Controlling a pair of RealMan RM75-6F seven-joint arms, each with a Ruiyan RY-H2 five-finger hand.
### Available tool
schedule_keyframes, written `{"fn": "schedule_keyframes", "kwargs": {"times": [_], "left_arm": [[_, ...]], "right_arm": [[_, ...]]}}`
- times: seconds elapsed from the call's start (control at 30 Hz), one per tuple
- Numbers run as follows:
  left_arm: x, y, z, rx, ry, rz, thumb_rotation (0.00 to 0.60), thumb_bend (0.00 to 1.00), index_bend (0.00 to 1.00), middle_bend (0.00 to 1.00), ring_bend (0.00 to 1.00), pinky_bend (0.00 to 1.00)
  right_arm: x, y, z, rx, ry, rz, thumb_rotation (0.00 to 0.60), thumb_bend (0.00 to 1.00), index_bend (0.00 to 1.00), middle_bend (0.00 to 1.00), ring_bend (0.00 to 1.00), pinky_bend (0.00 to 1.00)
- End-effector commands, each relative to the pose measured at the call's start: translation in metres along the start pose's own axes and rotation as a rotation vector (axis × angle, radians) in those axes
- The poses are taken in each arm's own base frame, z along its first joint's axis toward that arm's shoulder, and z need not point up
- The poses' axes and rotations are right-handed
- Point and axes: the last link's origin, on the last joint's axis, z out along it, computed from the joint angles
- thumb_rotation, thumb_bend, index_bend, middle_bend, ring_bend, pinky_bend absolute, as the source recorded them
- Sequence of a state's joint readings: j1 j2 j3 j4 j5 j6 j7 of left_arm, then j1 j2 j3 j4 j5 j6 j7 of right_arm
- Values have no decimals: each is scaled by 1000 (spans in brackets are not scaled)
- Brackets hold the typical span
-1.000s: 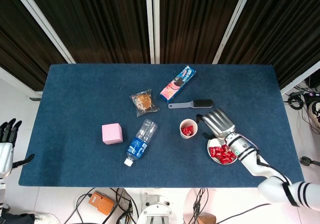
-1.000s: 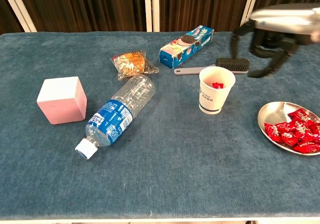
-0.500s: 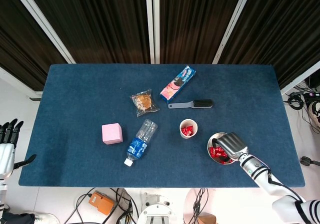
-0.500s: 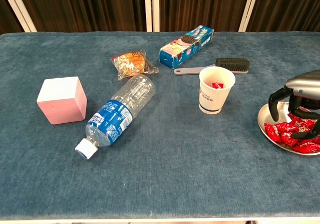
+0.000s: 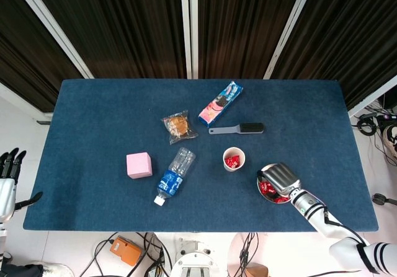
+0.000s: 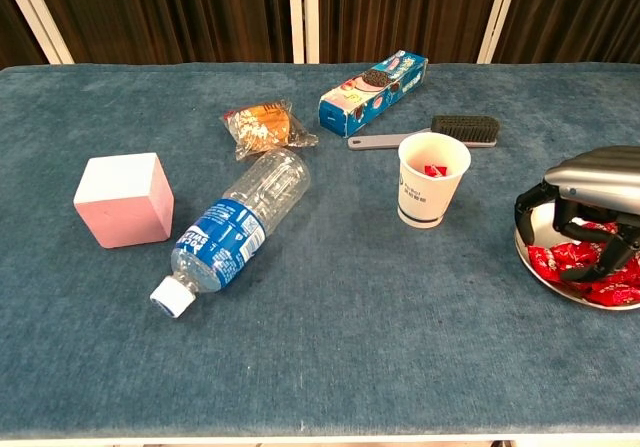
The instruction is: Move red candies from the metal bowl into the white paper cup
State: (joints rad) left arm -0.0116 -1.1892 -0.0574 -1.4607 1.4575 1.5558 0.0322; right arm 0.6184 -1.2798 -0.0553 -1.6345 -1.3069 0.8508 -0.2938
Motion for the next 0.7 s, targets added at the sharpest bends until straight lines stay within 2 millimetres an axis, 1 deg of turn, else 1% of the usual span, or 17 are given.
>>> {"fn": "schedule_keyframes", "kwargs": {"times": [0.03, 0.2, 0.4, 0.5, 0.7], "left_arm": [[-1, -1, -1, 4, -2, 0, 600, 7, 0, 0, 0, 0], [-2, -3, -1, 7, -2, -2, 600, 7, 0, 0, 0, 0], [-2, -3, 0, 5, -2, -2, 600, 7, 0, 0, 0, 0], [-2, -3, 0, 6, -2, -1, 600, 7, 0, 0, 0, 0], [-2, -4, -1, 9, -2, -1, 600, 7, 0, 0, 0, 0]], "right_arm": [[-2, -1, 2, -1, -10, -2, 600, 382, 497, 931, 1000, 1000], [-2, -1, 4, -8, -11, -3, 600, 382, 528, 931, 1000, 1000], [-2, 0, 5, -13, -13, -4, 600, 382, 538, 932, 1000, 1000], [-2, 0, 6, -16, -14, -1, 600, 384, 565, 932, 1000, 1000], [-1, 2, 6, -25, -10, -2, 600, 480, 657, 932, 1000, 1000]]}}
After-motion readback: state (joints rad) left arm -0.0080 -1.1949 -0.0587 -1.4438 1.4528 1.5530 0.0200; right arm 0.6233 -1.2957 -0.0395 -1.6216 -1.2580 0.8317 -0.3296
